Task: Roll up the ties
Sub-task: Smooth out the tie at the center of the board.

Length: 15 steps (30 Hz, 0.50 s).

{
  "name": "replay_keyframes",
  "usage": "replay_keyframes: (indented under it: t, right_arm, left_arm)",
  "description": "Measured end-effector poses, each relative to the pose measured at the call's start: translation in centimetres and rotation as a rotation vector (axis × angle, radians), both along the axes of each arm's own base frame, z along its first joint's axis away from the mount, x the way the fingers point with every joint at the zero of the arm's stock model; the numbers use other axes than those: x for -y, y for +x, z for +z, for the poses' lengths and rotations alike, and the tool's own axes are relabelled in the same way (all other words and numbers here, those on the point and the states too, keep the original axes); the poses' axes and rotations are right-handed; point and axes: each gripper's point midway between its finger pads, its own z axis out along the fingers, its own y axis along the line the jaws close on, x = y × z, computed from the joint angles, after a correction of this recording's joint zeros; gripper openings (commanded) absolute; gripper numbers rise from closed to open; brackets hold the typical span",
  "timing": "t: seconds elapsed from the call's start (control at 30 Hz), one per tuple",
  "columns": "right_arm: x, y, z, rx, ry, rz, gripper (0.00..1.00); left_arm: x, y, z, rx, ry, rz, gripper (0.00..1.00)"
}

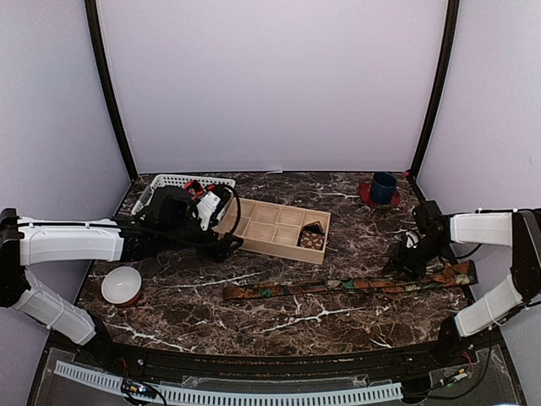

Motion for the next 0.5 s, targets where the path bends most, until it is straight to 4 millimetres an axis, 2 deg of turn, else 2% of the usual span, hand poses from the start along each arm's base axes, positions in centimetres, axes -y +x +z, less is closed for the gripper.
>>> replay_keyframes:
  t: [0.1, 0.2, 0.33, 0.43, 0.5]
  right_arm:
    - [0.1, 0.0, 0.3, -0.006, -0.007, -0.002, 0.46]
    - [-0.6, 1.6, 2.1, 0.045, 0.008, 0.016, 0.5]
    - [-3.3, 3.7, 4.9, 0.141, 0.057, 0.086, 0.5]
    - [-6.4, 3.3, 5.6, 0.169, 0.094, 0.174, 0.5]
    - [-8.2, 2.6, 5.7, 0.167, 0.119, 0.219, 0.5]
  left_arm:
    - [-0.6, -0.4, -0.7, -0.023, -0.014, 0.012, 0.99]
    - [-0.4, -1.2, -1.5, -0.076, -0.007, -0.032, 0.99]
    - [0.7, -2.6, -3.2, -0.16, 0.033, -0.143, 0.99]
    - [1.3, -3.9, -5.3, -0.219, 0.075, -0.218, 0.98]
    - [1.7, -4.8, -6.4, -0.244, 0.1, -0.263, 0.94]
